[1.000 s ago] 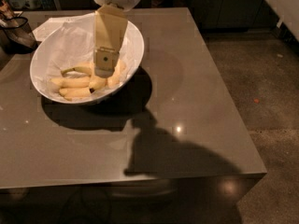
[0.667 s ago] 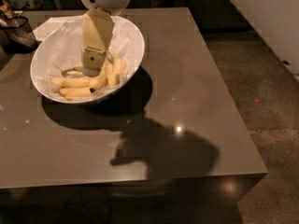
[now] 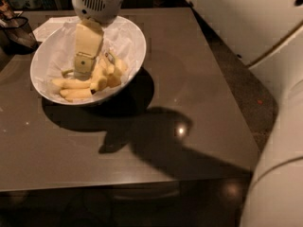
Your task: Pick banana from white bowl
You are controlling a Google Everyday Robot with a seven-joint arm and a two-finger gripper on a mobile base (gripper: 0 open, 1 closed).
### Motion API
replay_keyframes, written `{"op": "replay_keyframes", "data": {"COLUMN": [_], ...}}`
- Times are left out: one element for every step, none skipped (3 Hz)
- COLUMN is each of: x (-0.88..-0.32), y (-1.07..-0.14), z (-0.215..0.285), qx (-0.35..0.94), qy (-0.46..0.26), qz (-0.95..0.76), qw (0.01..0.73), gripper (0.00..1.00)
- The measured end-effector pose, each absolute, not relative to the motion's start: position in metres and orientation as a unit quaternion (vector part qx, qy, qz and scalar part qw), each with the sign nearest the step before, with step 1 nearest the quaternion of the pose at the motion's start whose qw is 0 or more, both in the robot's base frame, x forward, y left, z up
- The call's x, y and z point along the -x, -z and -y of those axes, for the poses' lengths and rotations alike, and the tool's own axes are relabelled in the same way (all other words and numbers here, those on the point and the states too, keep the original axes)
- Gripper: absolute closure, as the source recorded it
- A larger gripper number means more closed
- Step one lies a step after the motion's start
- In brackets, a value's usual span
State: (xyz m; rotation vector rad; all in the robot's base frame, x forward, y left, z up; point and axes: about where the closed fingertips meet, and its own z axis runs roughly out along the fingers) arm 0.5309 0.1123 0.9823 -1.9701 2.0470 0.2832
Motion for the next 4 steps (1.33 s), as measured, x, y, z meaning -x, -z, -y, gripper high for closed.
{"op": "replay_keyframes", "data": {"x": [-0.534,-0.535,-0.543,-0.551], "y": [-0.984,-0.967,-0.953,-0.94], "z": [-0.117,-0.132,-0.136,-0.139], "qx": [0.677,0.669,0.652,0.637], "qy": [-0.107,-0.139,-0.155,-0.155], "qz": [-0.713,-0.719,-0.734,-0.749], "qw": [0.151,0.129,0.112,0.096], "gripper": [0.0,0.0,0.17,0.18]}}
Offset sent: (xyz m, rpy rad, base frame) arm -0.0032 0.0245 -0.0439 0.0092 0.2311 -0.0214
